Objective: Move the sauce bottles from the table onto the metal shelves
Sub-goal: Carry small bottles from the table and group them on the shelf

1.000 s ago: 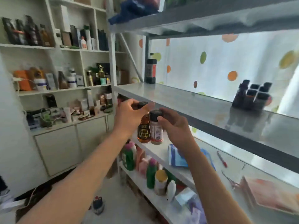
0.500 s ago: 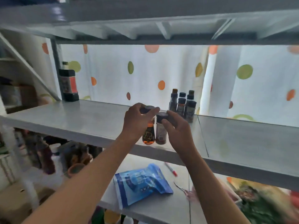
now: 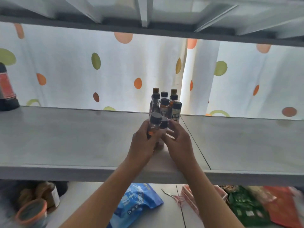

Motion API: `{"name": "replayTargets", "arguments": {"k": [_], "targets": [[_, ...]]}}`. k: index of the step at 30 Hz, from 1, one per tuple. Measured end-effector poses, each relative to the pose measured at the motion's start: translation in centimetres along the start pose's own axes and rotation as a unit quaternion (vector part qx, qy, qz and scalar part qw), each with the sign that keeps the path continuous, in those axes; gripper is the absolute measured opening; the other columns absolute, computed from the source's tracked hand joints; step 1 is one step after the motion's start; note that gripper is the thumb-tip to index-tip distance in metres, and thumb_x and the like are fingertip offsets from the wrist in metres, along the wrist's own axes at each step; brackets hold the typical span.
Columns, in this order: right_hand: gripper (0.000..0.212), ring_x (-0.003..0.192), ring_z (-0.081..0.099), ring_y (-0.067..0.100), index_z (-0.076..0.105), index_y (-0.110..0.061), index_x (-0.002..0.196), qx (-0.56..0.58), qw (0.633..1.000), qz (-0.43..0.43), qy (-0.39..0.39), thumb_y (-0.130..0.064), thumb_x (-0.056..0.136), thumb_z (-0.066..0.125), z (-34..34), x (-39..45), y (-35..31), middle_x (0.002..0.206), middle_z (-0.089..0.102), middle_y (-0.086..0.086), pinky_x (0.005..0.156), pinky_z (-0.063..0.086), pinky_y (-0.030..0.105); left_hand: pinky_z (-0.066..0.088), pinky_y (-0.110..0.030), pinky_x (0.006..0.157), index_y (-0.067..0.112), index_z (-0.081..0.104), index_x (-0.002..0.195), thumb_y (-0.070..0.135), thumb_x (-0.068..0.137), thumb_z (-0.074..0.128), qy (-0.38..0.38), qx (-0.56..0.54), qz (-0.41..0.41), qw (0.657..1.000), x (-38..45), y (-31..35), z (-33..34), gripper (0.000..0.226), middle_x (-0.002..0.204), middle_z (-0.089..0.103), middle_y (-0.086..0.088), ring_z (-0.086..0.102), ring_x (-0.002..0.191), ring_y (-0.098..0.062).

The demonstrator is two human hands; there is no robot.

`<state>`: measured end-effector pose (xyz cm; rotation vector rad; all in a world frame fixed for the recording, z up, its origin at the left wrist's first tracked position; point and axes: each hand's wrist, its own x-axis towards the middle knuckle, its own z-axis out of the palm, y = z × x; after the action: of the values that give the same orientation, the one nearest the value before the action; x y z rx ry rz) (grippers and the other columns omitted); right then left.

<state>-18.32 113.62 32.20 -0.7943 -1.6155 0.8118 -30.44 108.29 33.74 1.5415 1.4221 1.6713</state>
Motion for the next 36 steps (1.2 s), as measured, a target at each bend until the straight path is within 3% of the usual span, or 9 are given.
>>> {"name": "replayTargets", "arguments": {"k": [3, 7, 12, 17, 20, 25, 30, 33, 36], "targets": [[0.029, 0.1, 0.069, 0.004, 0.066, -0.023, 0.12, -0.022, 1.0, 0.008, -0.008, -0.018, 0.092, 0.068, 0.0, -0.1, 0.2, 0.108, 0.073, -0.007, 0.083, 0.056, 0.024, 0.044, -0.01, 0.071, 0.024, 0.057, 0.117, 0.01, 0.088, 0.065, -0.073, 0.072, -0.011, 0.995, -0.8, -1.2, -0.8, 0.033, 0.095, 0.067, 0.013, 0.061, 0.081, 0.008], [0.025, 0.09, 0.069, 0.0, 0.071, -0.02, 0.107, -0.059, 0.996, 0.052, -0.036, -0.031, 0.085, 0.075, -0.1, -0.2, 0.7, 0.095, 0.075, -0.007, 0.082, 0.056, 0.03, 0.049, -0.03, 0.089, 0.023, 0.06, 0.119, 0.013, 0.08, 0.065, -0.089, 0.12, -0.039, 0.988, -0.8, -1.9, -1.5, 0.041, 0.109, 0.068, 0.003, 0.063, 0.101, -0.011], [0.028, 0.089, 0.068, -0.002, 0.071, -0.021, 0.106, -0.065, 0.996, 0.057, -0.03, -0.035, 0.082, 0.076, -0.1, 0.0, 1.5, 0.095, 0.075, -0.009, 0.083, 0.056, 0.03, 0.05, -0.031, 0.088, 0.025, 0.067, 0.109, 0.018, 0.079, 0.073, -0.041, 0.165, -0.045, 0.984, -0.4, -2.5, -1.2, 0.031, 0.107, 0.063, -0.002, 0.062, 0.098, -0.012], [0.023, 0.086, 0.068, 0.001, 0.071, -0.023, 0.1, -0.061, 0.996, 0.062, 0.006, -0.038, 0.083, 0.072, 0.2, 0.2, 2.0, 0.091, 0.074, -0.009, 0.08, 0.057, 0.037, 0.048, -0.022, 0.075, 0.02, 0.068, 0.097, 0.02, 0.072, 0.081, 0.042, 0.18, -0.042, 0.982, 0.6, -2.4, -0.5, 0.028, 0.091, 0.07, 0.007, 0.065, 0.087, -0.009], [0.018, 0.085, 0.068, 0.001, 0.071, -0.023, 0.098, -0.069, 0.995, 0.066, 0.02, -0.029, 0.081, 0.073, 0.1, 0.4, 2.1, 0.089, 0.074, -0.009, 0.078, 0.057, 0.034, 0.053, -0.032, 0.079, 0.016, 0.059, 0.099, 0.022, 0.068, 0.086, 0.086, 0.169, -0.069, 0.979, 1.7, -2.4, -0.1, 0.041, 0.095, 0.069, 0.003, 0.067, 0.087, -0.015], [0.027, 0.086, 0.066, 0.009, 0.069, -0.021, 0.112, -0.096, 0.991, 0.09, 0.024, -0.023, 0.085, 0.069, 0.0, 1.3, 1.5, 0.098, 0.072, -0.007, 0.068, 0.047, 0.021, 0.051, -0.037, 0.079, 0.01, 0.058, 0.091, 0.025, 0.067, 0.087, 0.077, 0.215, -0.082, 0.97, 4.1, -2.4, 0.4, 0.04, 0.094, 0.068, -0.002, 0.066, 0.086, -0.02], [0.024, 0.097, 0.065, 0.019, 0.066, -0.022, 0.115, -0.143, 0.981, 0.123, 0.034, -0.027, 0.092, 0.059, 0.6, 3.7, 1.8, 0.108, 0.071, 0.001, 0.08, 0.05, 0.031, 0.046, -0.032, 0.08, 0.011, 0.066, 0.098, 0.025, 0.067, 0.085, 0.07, 0.227, -0.111, 0.965, 6.9, -3.3, 1.0, 0.038, 0.098, 0.071, -0.005, 0.064, 0.094, -0.023], [0.026, 0.102, 0.062, 0.022, 0.065, -0.022, 0.118, -0.174, 0.975, 0.131, 0.046, -0.029, 0.095, 0.055, 0.8, 5.3, 2.3, 0.112, 0.067, 0.004, 0.077, 0.043, 0.028, 0.047, -0.031, 0.082, 0.012, 0.071, 0.103, 0.026, 0.068, 0.085, 0.055, 0.232, -0.119, 0.964, 8.6, -3.6, 1.6, 0.04, 0.101, 0.072, -0.006, 0.064, 0.096, -0.024], [0.023, 0.096, 0.062, 0.022, 0.066, -0.024, 0.111, -0.195, 0.968, 0.143, 0.069, -0.035, 0.097, 0.051, 1.5, 6.7, 3.3, 0.109, 0.067, 0.003, 0.073, 0.042, 0.028, 0.049, -0.031, 0.081, 0.015, 0.074, 0.097, 0.024, 0.067, 0.084, 0.049, 0.222, -0.124, 0.966, 10.0, -4.0, 2.3, 0.033, 0.094, 0.074, -0.005, 0.065, 0.094, -0.023]]}}
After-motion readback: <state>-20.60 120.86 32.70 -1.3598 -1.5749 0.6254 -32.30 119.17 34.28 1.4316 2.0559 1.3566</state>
